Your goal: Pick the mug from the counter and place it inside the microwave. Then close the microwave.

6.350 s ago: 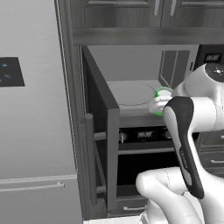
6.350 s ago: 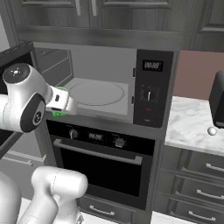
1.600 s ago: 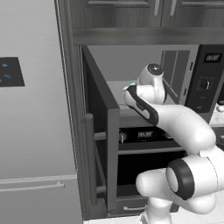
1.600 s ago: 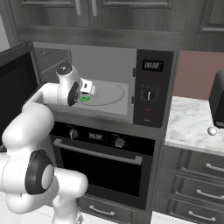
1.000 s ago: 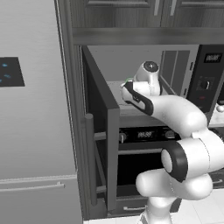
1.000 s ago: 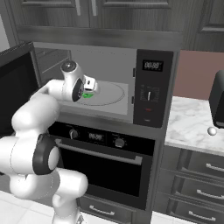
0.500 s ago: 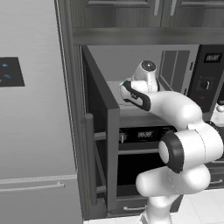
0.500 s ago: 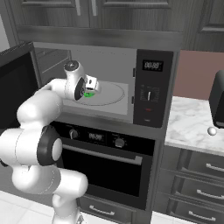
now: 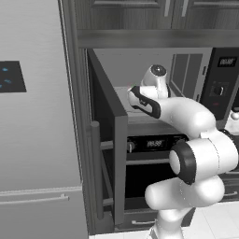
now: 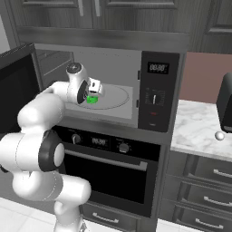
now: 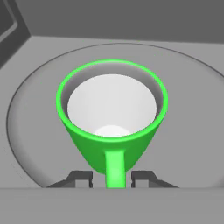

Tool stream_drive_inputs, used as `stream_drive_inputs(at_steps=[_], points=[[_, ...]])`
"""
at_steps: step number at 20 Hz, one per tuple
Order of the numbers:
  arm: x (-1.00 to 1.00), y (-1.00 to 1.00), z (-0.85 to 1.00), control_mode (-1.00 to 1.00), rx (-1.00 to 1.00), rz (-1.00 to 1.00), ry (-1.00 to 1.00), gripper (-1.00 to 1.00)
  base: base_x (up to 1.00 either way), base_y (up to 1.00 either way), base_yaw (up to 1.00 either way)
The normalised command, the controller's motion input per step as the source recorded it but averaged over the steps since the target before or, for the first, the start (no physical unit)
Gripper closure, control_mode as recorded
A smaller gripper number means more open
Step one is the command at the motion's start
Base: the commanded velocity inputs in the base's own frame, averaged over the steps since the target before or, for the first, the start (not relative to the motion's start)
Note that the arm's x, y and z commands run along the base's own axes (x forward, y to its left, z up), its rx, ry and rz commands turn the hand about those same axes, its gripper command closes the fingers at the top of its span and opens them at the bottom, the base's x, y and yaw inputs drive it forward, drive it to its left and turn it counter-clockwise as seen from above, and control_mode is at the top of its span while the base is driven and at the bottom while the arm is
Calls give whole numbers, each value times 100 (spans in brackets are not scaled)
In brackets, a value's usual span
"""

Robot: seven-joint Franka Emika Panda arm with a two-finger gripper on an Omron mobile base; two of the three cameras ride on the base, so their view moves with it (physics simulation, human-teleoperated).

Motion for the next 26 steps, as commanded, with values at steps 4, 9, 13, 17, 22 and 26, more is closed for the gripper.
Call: stream_drive_inputs(at_steps=[4, 9, 13, 17, 22, 26], points=[[0, 0, 0, -100, 0, 0, 0, -100, 0, 0, 0], [-5, 0, 0, -100, 0, 0, 1, -100, 0, 0, 0], [-64, 0, -3, -100, 0, 0, 0, -100, 0, 0, 0], [-76, 0, 1, -100, 0, 0, 0, -100, 0, 0, 0], [-61, 0, 14, -100, 0, 0, 0, -100, 0, 0, 0], [-52, -3, 12, -100, 0, 0, 0, -100, 0, 0, 0]])
